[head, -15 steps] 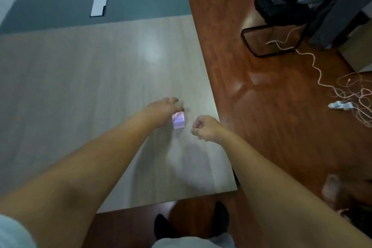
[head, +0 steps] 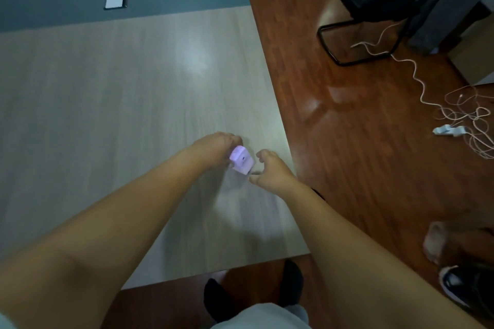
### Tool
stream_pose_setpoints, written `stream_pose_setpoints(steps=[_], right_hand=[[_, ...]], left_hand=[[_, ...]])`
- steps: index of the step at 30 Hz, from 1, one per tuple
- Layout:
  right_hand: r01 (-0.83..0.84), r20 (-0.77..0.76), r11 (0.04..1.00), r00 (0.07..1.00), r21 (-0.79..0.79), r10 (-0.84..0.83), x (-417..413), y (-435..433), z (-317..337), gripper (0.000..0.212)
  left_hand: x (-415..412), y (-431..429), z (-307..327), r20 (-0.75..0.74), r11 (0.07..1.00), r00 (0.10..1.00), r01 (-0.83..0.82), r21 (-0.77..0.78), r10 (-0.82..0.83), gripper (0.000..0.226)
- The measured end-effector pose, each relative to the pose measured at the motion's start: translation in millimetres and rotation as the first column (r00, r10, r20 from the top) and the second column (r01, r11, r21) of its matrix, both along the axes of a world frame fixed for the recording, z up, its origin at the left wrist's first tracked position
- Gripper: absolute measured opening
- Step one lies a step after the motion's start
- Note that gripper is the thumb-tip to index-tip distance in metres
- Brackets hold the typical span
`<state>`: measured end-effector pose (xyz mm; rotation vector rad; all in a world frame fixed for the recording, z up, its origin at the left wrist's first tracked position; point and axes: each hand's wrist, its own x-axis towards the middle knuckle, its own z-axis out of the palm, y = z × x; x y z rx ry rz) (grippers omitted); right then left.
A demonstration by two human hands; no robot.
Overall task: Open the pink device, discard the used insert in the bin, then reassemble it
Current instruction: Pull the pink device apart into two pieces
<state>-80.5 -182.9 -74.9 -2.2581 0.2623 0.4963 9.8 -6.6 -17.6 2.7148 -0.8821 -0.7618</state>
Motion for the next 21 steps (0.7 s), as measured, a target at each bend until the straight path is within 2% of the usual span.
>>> stream_pose_setpoints(steps=[2,4,8,13,17,21], right_hand=[[-0.009,0.048,1.0,0.999,-0.004,0.01,-1.1,1.4,5.2,0.057],[-0.015,0.089,1.0,0.996,-0.004,0.016,-2.2,3.0,9.0,0.044],[-0.04,0.128,0.999,0.991,-0.034,0.044,-9.0,3.4,16.0,0.033],[-0.037,0.2,0.996,0.978,-0.087,0.054,-25.4,1.3,26.0,0.033],[-0.013,0.272,0.995,0.962,-0.103,0.041,-41.5,-5.4,26.7,0.033],[0.036,0.277,0.999,0.96,0.003,-0.035,-56.1,-18.7,27.0,0.033]], left_hand=[[-5.1,3.1,4.8,-0.119,0.993,0.988,-0.101,-0.055,0.094,0.039],[-11.3,7.2,8.7,-0.195,0.979,0.97,-0.168,-0.112,0.144,0.04],[-20.1,13.4,12.1,-0.226,0.972,0.963,-0.182,-0.148,0.146,0.041],[-33.3,14.7,14.8,-0.112,0.986,0.991,-0.083,-0.143,0.067,0.031],[-40.3,23.1,11.8,-0.031,0.992,0.997,-0.068,-0.104,0.065,0.035],[-46.3,29.7,7.8,0.021,0.998,0.998,-0.05,-0.05,0.051,0.041]])
